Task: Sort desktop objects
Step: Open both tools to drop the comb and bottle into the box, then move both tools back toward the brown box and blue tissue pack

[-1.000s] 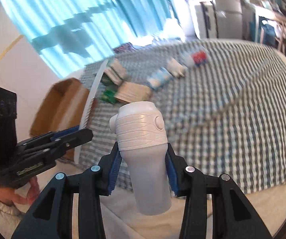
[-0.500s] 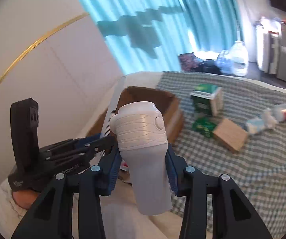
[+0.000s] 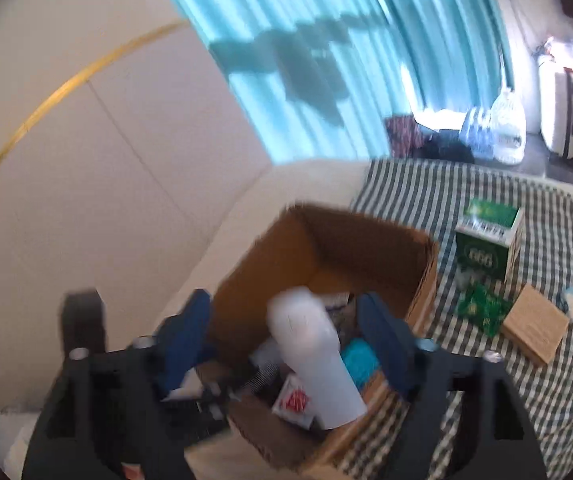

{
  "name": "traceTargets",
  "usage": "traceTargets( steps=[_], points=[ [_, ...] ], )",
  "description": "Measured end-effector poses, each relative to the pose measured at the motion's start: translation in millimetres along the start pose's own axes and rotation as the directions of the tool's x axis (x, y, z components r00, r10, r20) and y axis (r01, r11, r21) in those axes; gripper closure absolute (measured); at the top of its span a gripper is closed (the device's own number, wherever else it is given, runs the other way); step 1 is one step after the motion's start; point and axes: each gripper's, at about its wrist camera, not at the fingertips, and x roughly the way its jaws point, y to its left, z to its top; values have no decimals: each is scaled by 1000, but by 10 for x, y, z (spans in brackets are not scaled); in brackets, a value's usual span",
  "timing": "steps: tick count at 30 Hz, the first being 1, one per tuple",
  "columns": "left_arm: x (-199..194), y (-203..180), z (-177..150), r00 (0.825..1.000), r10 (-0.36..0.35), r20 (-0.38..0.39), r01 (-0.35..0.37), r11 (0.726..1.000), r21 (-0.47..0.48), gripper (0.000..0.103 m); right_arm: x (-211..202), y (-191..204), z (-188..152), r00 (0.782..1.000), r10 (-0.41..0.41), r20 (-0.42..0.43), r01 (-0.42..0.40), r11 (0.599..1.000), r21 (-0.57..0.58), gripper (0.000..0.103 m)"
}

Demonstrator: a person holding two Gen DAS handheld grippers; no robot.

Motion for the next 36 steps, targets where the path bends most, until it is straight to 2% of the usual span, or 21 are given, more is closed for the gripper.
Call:
traceTargets(
  steps=[2,4,8,12,17,19,21,22,25,26,28,32,36],
  points=[
    [-63,25,-35,1000,5,31,-5,1000,-3,14,-150,2,28,998,20,59,-20,1000,8,22],
    [-122,53,-51,999,16,37,-15,1000,-24,12,-306,-48,50,994,5,105,-6,1000,12,22],
    [-330,9,-98,997,44,62,-40,998,-55,9,-749,-182,-85,983,-86,162,81,996,35,22],
    [-595,-258,-195,993,36,114,-33,999,-24,4,-1305,-431,-371,961,-197,194,182,979,89,22],
    [-875,-806,-375,988,-44,147,40,999,33,2,-2067,-772,-793,933,-312,177,284,944,168,22],
    [-983,-1092,-502,984,-98,149,89,994,66,1,-2373,-899,-924,923,-348,163,308,924,226,22],
    [-1079,-1361,-623,978,-144,148,130,987,98,0,-2724,-957,-1054,910,-370,189,318,913,254,21],
    [-1113,-1446,-661,976,-157,149,141,984,112,0,-2884,-938,-1099,902,-378,210,326,913,244,21],
    [-1184,-1832,-821,972,-184,146,156,970,184,0,-3262,-896,-1197,860,-443,255,402,894,196,15],
    [-1177,-1962,-864,974,-181,134,150,965,213,0,-3343,-898,-1232,852,-449,269,411,892,189,14],
    [-1134,-2150,-912,979,-168,116,132,955,267,0,-3439,-944,-1287,850,-446,280,403,894,197,13],
    [-960,-2362,-935,979,-165,117,118,936,330,0,-3355,-1122,-1354,845,-455,281,407,888,213,13],
    [-523,-2468,-866,980,-188,60,157,928,337,0,-2975,-1375,-1330,867,-438,239,403,897,183,13]
  ],
)
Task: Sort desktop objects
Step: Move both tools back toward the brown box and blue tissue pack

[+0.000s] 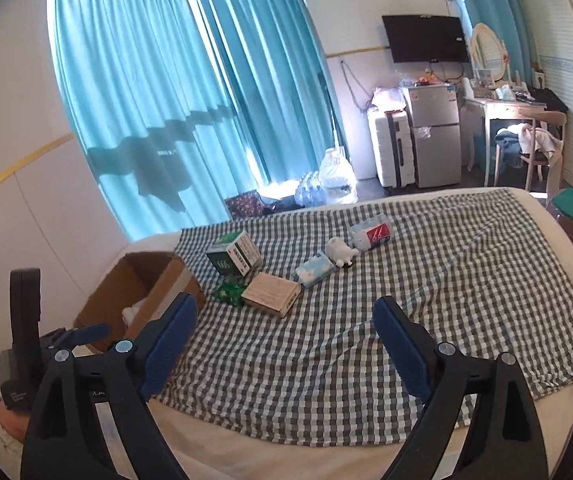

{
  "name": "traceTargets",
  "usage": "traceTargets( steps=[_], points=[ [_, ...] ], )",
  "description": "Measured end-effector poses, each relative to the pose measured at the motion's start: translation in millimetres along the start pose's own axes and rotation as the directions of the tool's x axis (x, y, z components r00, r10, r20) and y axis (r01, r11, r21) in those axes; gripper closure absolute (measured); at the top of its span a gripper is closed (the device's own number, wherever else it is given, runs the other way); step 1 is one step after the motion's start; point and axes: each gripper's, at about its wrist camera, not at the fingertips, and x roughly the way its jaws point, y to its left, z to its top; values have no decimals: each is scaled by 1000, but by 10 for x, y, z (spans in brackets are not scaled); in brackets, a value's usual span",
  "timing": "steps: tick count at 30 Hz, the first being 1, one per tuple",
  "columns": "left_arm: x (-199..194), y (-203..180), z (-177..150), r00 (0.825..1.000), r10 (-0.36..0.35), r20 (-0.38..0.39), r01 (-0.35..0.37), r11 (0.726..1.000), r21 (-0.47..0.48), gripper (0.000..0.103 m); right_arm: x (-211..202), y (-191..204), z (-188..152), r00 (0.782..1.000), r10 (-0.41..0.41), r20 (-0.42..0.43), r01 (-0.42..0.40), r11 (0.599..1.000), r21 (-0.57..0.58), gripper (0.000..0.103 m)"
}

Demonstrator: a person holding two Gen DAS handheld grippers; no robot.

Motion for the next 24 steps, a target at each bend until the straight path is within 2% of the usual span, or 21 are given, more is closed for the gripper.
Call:
traceTargets(
  steps=[4,9,12,13,15,17,18,20,22,24],
  points=[
    [629,-35,94,999,-17,-35,17,1000,8,0,530,-188,-38,999,9,-52,-9,1000,13,13],
    [1485,-75,283,996,-13,-87,11,1000,-18,0,1318,-587,-55,986,10,-168,2,997,74,13],
    [1874,-54,391,990,29,-135,-37,998,-58,0,1814,-786,-79,968,-20,-250,42,995,86,13],
    [1987,-24,438,988,37,-151,-54,993,-109,0,1933,-833,-84,962,-18,-271,46,994,96,13],
    [2077,70,502,985,29,-169,-67,972,-226,0,2060,-869,-71,955,-23,-297,55,994,100,13],
    [2104,145,565,978,32,-204,-103,932,-347,0,2114,-873,-22,953,-51,-299,83,992,94,13],
    [2091,185,593,975,34,-221,-125,903,-411,0,2123,-873,9,953,-55,-299,86,992,92,13],
    [2059,217,612,985,17,-173,-102,866,-490,0,2072,-861,73,963,-81,-257,103,992,74,13],
    [2116,206,626,992,-8,-128,-62,844,-533,0,1996,-865,85,972,-99,-214,111,993,45,13],
    [2295,160,644,992,-33,-121,-40,831,-555,0,1932,-911,4,974,-130,-183,137,990,25,13]
  ],
)
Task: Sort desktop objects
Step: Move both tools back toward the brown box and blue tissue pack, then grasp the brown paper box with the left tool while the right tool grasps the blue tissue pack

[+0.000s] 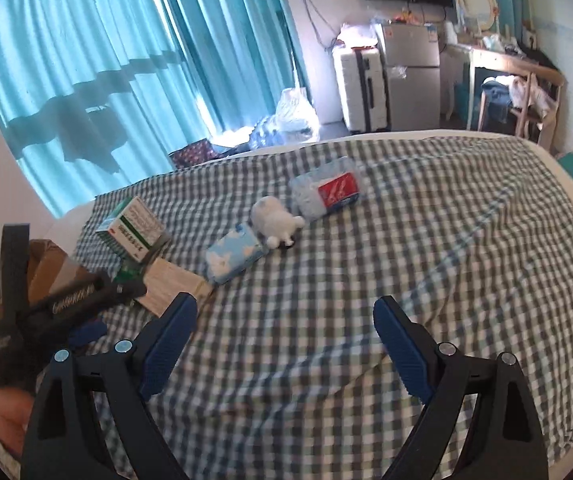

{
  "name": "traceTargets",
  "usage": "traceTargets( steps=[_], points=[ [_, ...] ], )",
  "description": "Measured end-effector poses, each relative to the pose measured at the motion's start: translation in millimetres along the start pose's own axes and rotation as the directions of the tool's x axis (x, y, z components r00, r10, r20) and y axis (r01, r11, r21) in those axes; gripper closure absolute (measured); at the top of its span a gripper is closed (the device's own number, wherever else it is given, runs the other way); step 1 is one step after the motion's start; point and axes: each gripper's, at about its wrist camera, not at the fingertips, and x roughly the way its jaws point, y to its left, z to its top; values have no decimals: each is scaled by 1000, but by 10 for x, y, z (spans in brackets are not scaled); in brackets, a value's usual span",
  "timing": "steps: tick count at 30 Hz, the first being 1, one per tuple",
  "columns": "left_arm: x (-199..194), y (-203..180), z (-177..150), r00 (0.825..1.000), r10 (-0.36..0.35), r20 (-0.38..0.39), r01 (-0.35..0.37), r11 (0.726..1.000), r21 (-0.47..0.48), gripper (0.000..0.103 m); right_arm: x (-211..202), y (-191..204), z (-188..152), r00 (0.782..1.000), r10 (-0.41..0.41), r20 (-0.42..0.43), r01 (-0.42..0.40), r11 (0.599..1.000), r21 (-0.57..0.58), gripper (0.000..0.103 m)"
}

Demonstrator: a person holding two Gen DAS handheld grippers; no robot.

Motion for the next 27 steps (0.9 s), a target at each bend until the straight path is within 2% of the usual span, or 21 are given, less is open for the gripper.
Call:
traceTargets(
  steps=[3,4,6,9,11,14,15,17,18,22,24,27],
  points=[
    [213,-56,-12,999,46,26,-45,998,-42,0,-50,-146,-223,999,-29,24,28,999,27,13],
    [262,-33,-27,993,102,53,-97,991,-87,0,-70,-199,-292,999,-36,18,35,998,46,13],
    [322,67,-42,984,172,56,-157,966,-208,0,-87,-303,-355,999,-39,-4,39,995,96,13],
    [457,188,-13,986,165,26,-146,924,-355,0,-32,-332,-240,999,-36,2,36,995,92,13],
    [629,171,82,988,152,3,-139,911,-387,0,109,-318,-151,999,-43,-2,43,997,58,13],
    [860,60,195,980,196,-20,-192,926,-326,0,339,-336,-151,999,-41,-16,42,997,61,13],
    [994,3,233,966,253,-50,-257,932,-255,0,427,-351,-187,999,-36,-37,39,997,70,13],
    [1094,-76,260,951,301,-75,-309,941,-141,0,544,-371,-266,996,-31,-83,38,996,82,13],
    [1093,-102,262,948,310,-68,-315,945,-85,0,576,-369,-286,995,-31,-97,39,996,79,13],
    [962,31,150,965,250,-78,-246,968,53,0,632,-287,-245,995,-24,-102,28,999,37,13],
    [853,159,48,963,259,-75,-245,957,156,0,678,-197,-182,996,16,-92,-13,999,38,13],
    [653,427,-84,965,257,-46,-243,948,204,0,820,56,-76,995,61,-81,-61,998,4,13]
  ],
)
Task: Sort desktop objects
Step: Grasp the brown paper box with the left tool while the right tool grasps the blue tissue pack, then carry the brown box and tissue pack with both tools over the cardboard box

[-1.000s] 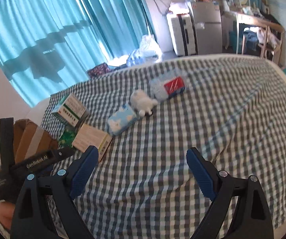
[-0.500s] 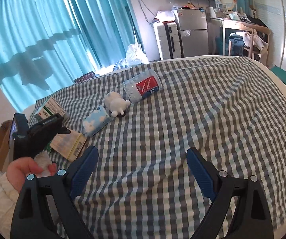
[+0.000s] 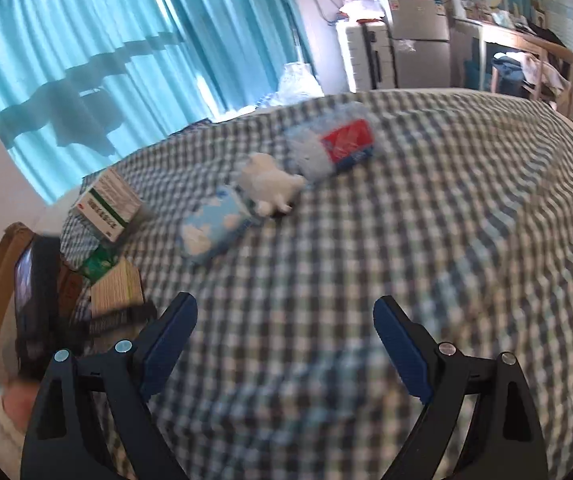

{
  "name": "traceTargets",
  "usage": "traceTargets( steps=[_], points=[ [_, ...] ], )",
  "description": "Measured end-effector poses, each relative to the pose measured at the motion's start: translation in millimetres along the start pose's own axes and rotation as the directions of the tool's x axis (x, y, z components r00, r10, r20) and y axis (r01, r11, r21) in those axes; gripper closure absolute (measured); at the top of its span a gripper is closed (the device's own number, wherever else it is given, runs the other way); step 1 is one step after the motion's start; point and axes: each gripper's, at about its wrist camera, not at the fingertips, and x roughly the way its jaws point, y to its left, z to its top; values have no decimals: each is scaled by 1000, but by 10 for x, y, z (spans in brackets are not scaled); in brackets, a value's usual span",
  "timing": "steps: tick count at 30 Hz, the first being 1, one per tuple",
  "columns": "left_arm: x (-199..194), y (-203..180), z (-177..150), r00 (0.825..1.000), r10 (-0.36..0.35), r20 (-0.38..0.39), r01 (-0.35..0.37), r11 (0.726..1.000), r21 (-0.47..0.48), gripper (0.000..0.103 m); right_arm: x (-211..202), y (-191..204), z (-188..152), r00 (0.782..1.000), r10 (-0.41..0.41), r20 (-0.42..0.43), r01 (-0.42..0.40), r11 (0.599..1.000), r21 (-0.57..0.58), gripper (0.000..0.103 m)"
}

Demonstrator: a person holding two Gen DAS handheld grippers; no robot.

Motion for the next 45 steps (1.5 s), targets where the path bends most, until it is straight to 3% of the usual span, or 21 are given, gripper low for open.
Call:
traceTargets(
  steps=[5,7,10,14,17,18,20,21,22,24,30,34,35,40,45],
  points=[
    [-102,309,-139,999,-27,-25,28,1000,14,10,450,485,220,999,50,15,-49,994,-101,13],
    [-70,342,-97,998,-40,-53,41,999,10,10,712,651,333,999,37,-4,-38,988,-152,13],
    [19,318,-27,999,5,-38,-4,999,36,0,1035,714,489,999,21,-42,-28,986,-164,13],
    [78,276,-39,999,31,10,-31,999,45,0,1409,766,588,990,-47,-131,15,972,-236,10],
    [72,328,-38,1000,5,26,-6,999,42,1,1591,913,471,969,-179,-171,99,913,-397,9],
    [58,346,-35,1000,-6,28,4,999,45,3,1606,932,434,966,-196,-168,109,899,-425,9],
    [-5,419,-67,999,-17,40,14,998,56,20,1587,851,441,970,-161,-180,84,924,-373,15],
    [-40,434,-64,999,-25,42,22,998,64,27,1577,768,461,969,-146,-197,76,943,-323,29],
    [-76,454,-60,999,-33,39,30,997,69,28,1541,704,485,970,-138,-198,78,955,-285,38],
    [-136,491,-57,997,-73,19,72,996,58,28,1404,547,525,973,-88,-211,46,980,-193,81],
    [-548,390,-134,991,-134,22,133,990,52,28,617,283,299,989,46,-140,-57,995,-77,84],
    [-861,280,-248,982,-178,58,173,981,91,28,10,172,39,985,152,-86,-152,988,4,84],
    [-945,236,-373,981,-183,69,176,979,103,28,-95,221,17,984,162,-80,-161,987,8,84],
    [-1376,20,-331,965,-225,134,201,965,169,28,-692,387,-110,976,215,-36,-214,976,27,84],
    [-1785,-72,-368,949,-243,204,203,959,196,28,-1252,541,-195,976,219,6,-219,975,-38,84]
  ],
)
